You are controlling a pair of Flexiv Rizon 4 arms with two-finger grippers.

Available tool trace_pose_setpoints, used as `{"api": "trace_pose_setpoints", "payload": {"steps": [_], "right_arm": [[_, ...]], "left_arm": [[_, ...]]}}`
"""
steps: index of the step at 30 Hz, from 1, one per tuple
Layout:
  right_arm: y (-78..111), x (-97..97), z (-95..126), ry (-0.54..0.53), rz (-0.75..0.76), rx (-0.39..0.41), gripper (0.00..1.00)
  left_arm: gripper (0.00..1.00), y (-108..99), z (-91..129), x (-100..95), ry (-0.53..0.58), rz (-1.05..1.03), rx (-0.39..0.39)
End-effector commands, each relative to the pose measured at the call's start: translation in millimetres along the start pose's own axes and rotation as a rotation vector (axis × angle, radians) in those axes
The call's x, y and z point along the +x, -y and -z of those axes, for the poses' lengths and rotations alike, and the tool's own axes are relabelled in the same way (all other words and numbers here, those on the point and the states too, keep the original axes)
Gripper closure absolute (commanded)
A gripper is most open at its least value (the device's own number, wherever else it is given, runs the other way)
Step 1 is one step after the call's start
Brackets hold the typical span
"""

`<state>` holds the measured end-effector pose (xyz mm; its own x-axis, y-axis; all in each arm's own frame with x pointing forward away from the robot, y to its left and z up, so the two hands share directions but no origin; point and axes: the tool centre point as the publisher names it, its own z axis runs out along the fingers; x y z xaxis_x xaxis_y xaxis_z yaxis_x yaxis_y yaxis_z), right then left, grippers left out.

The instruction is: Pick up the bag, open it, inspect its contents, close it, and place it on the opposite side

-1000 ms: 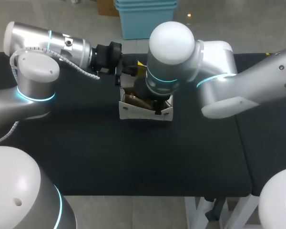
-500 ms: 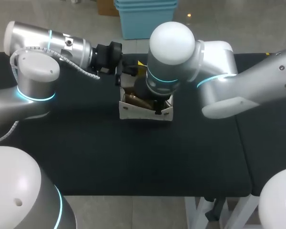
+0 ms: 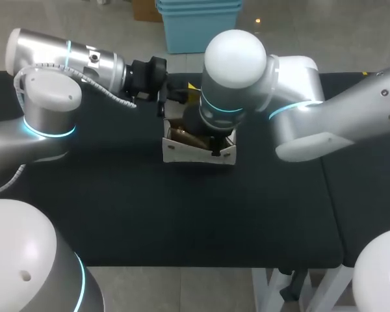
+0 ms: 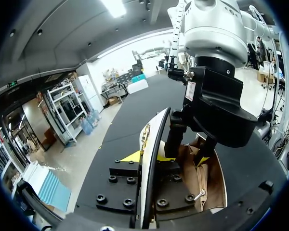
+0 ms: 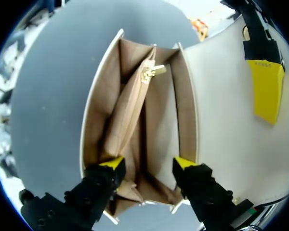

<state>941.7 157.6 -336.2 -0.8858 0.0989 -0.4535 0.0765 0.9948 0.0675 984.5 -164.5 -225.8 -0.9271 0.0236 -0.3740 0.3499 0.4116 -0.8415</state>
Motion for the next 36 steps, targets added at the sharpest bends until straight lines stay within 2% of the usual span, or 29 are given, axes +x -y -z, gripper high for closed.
{"api": "trace_pose_setpoints", "payload": {"steps": [1, 3, 4, 5, 6, 7, 8, 13, 17, 21, 23, 25, 26, 32, 36], "right_arm": [[-5.0, 0.6, -16, 0.001, 0.002, 0.006, 0.0], [-5.1, -0.6, -15, 0.005, 0.001, 0.005, 0.0], [-5.2, -1.7, -14, 0.015, -0.002, 0.005, 0.25], [-5.3, -3.3, -12, 0.02, -0.002, 0.003, 0.55], [-5.5, -5.2, -10, 0.031, 0.0, 0.001, 0.68], [-5.8, -7.0, -7, 0.039, 0.0, 0.0, 0.75], [-6.0, -9.8, -3, 0.053, 0.0, 0.001, 0.76], [-2.9, -25.0, 28, 0.153, -0.002, 0.003, 0.68], [2.0, -30.6, 62, 0.23, -0.002, 0.011, 0.66], [7.4, -27.8, 91, 0.297, -0.008, 0.021, 0.76], [10.3, -25.1, 101, 0.323, -0.013, 0.022, 0.86], [12.8, -21.5, 107, 0.34, -0.018, 0.027, 0.98], [13.7, -19.2, 109, 0.344, -0.019, 0.027, 1.0], [16.3, -2.3, 103, 0.322, -0.017, 0.024, 1.0], [16.3, 6.3, 95, 0.312, -0.014, 0.004, 1.0]], "left_arm": [[1.0, 9, -4, 4.5, 0.001, -0.001, 0.006], [1.0, 9, -4, 4.5, 0.001, -0.001, 0.006], [1.0, 8, -4, 4.5, 0.001, 0.0, 0.005], [1.0, 8, -5, 4.4, 0.001, 0.0, 0.004], [1.0, 8, -5, 4.4, 0.001, 0.001, 0.003], [1.0, 8, -6, 4.3, 0.001, 0.001, 0.002], [1.0, 8, -6, 4.2, 0.003, 0.002, -0.005], [1.0, 7, -6, 1.8, 0.022, 0.008, -0.019], [1.0, 9, -2, -1.4, 0.035, 0.024, -0.025], [1.0, 10, 0, -2.7, 0.029, 0.058, -0.027], [1.0, 6, -2, -4.0, 0.013, 0.077, -0.024], [1.0, -1, -7, -5.6, 0.006, 0.1, -0.024], [1.0, -6, -9, -6.3, 0.002, 0.112, -0.025], [1.0, -38, -26, -9.6, 0.012, 0.139, -0.063], [1.0, -54, -29, -11.8, 0.025, 0.114, -0.062]]}}
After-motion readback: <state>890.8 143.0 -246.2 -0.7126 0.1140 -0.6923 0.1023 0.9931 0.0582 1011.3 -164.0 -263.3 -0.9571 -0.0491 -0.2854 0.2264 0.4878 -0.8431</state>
